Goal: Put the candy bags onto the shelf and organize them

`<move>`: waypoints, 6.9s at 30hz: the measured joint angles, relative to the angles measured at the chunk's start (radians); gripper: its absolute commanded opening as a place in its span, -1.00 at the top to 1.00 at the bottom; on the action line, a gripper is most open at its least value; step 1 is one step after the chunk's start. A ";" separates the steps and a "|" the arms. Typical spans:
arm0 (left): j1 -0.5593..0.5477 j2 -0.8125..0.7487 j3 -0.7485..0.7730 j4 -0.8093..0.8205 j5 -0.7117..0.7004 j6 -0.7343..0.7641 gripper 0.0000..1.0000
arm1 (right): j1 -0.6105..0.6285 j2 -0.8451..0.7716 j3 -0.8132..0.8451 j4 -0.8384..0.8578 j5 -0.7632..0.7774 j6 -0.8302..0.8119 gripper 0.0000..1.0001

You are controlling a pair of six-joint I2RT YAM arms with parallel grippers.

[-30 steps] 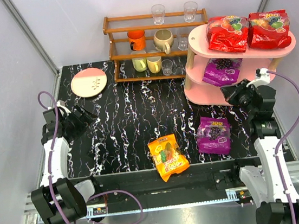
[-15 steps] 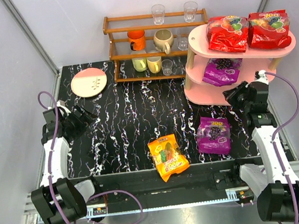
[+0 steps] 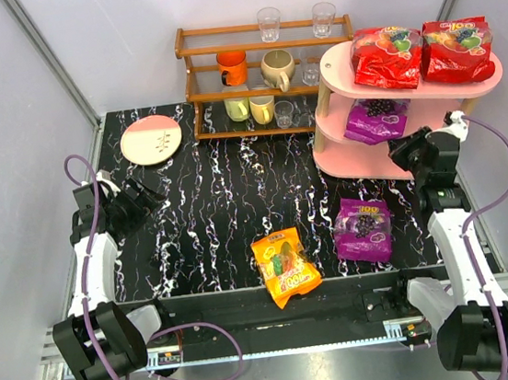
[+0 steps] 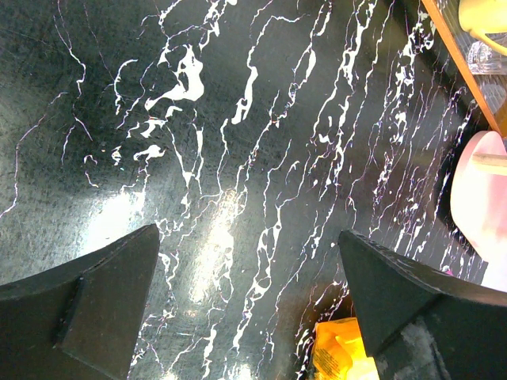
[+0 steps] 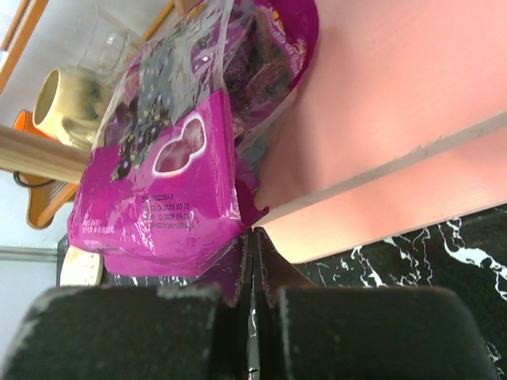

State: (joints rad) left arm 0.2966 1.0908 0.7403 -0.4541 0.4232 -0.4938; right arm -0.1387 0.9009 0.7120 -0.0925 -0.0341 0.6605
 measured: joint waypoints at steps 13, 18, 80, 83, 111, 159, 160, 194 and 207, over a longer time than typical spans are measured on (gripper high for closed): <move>0.000 0.005 0.000 0.000 0.000 0.000 -0.98 | -0.002 0.129 0.066 0.079 0.041 -0.013 0.91; 0.000 0.005 0.000 0.000 0.000 0.000 -0.98 | -0.002 0.023 0.065 0.002 0.041 -0.024 0.49; 0.010 0.005 0.000 0.000 0.023 0.000 -0.98 | -0.006 -0.181 0.171 -0.756 -0.024 0.061 1.00; 0.010 0.005 0.000 0.000 0.023 0.000 -0.98 | -0.006 -0.142 0.275 -0.744 0.035 0.043 1.00; 0.011 0.005 0.000 0.001 0.036 0.000 -0.98 | -0.011 0.076 0.605 -0.674 0.185 -0.275 1.00; 0.011 0.011 0.000 0.026 0.053 -0.004 -0.98 | -0.481 0.386 0.507 -0.219 -0.577 -0.219 1.00; 0.011 0.011 0.000 0.027 0.053 -0.004 -0.98 | -0.485 0.397 0.509 -0.216 -0.590 -0.220 1.00; 0.011 0.011 0.000 0.039 0.091 -0.013 -0.98 | -0.509 0.441 0.483 -0.138 -0.605 -0.165 -0.41; 0.011 0.011 -0.002 0.053 0.101 -0.023 -0.98 | -0.503 0.274 0.353 -0.053 -0.573 -0.056 -0.48</move>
State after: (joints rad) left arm 0.3080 1.1019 0.7380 -0.4011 0.5243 -0.5167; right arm -0.6418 1.1751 1.0653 -0.1452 -0.6071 0.6048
